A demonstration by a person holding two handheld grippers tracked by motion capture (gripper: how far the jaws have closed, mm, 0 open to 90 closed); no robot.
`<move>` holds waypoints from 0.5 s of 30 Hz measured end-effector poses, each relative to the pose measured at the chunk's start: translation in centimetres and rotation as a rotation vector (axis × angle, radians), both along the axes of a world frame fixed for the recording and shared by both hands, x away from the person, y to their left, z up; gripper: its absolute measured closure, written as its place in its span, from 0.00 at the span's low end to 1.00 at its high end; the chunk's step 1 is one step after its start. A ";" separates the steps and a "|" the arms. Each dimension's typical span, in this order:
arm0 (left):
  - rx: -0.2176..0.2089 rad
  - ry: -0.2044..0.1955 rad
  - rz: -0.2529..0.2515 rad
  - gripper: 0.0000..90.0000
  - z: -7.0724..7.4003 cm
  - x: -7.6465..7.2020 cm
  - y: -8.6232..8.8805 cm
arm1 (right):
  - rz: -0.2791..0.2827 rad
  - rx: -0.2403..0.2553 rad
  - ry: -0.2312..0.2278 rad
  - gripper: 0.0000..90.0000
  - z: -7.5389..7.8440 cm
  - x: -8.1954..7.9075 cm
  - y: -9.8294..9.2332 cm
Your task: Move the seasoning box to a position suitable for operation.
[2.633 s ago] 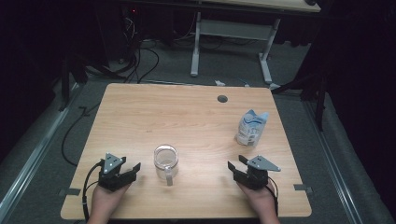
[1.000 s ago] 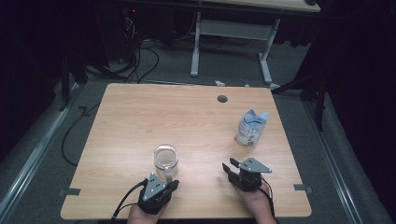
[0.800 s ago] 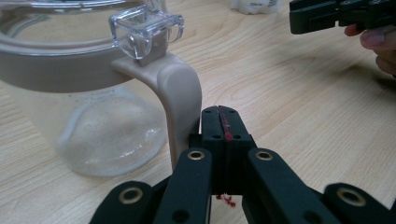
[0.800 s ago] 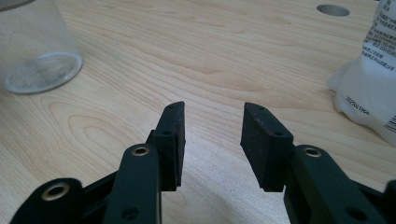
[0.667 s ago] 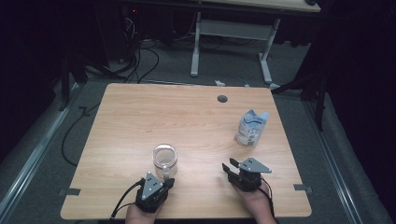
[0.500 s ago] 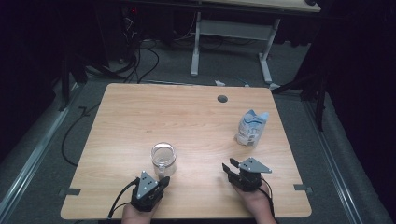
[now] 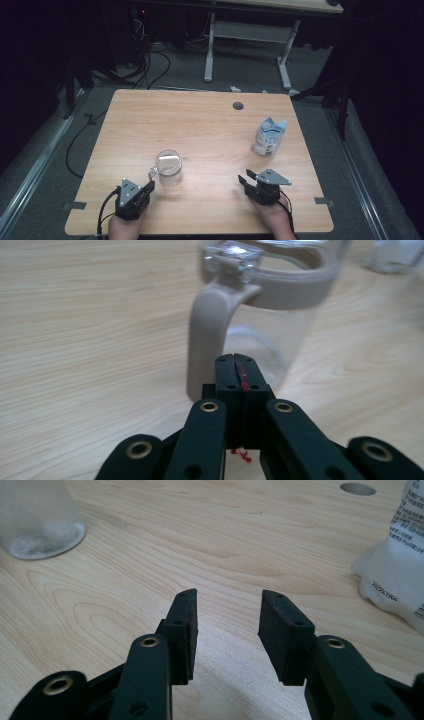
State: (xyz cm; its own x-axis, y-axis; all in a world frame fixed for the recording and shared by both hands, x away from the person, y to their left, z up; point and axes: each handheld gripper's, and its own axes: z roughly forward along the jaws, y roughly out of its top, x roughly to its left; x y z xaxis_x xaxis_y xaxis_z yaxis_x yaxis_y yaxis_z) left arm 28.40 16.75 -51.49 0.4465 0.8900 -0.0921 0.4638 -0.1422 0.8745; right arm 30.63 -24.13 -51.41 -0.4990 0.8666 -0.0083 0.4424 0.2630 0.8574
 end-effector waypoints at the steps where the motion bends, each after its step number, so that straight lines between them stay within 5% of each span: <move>1: -0.006 -0.003 0.016 0.99 0.0 0.1 0.3 | 0.000 0.002 -0.002 0.66 0.0 0.0 0.0; 8: 0.013 -0.017 0.069 0.80 -0.1 0.5 1.0 | -0.001 0.004 -0.004 0.66 0.0 0.0 -0.1; 15: 0.027 0.002 -0.002 0.75 -0.4 1.8 0.5 | -0.002 0.012 -0.004 0.66 0.1 -0.1 -0.1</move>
